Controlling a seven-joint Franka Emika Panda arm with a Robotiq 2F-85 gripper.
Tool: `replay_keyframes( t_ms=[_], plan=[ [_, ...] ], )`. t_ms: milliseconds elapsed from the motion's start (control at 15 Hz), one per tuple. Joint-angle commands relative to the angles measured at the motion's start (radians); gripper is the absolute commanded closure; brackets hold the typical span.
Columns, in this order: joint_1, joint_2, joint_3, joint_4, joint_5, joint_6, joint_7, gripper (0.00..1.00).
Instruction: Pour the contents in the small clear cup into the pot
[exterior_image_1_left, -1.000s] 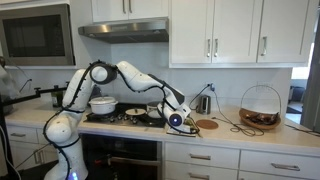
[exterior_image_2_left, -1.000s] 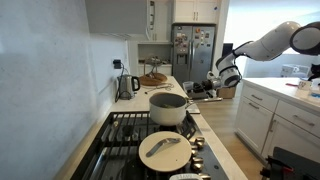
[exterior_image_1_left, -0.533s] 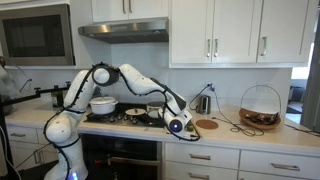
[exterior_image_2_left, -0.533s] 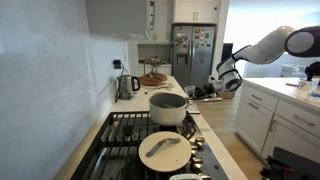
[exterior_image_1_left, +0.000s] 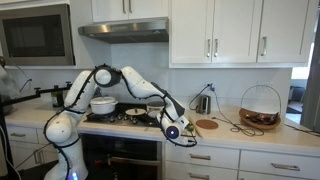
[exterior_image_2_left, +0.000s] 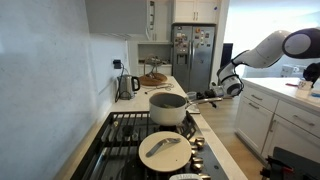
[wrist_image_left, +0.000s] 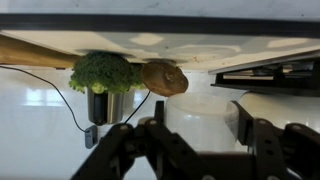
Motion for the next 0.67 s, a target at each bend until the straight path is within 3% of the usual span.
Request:
replay_keyframes(
  t_ms=[0,467,600],
  plan=[
    [0.0,-0.021,-0.007,-0.048,0.043,-0.028,-0.091,0.61],
    [0.004,-0.025,-0.014,-0.105,0.047,-0.046,-0.184,0.61],
    [0.005,-0.03,-0.02,-0.078,0.032,-0.041,-0.144,0.61]
  ],
)
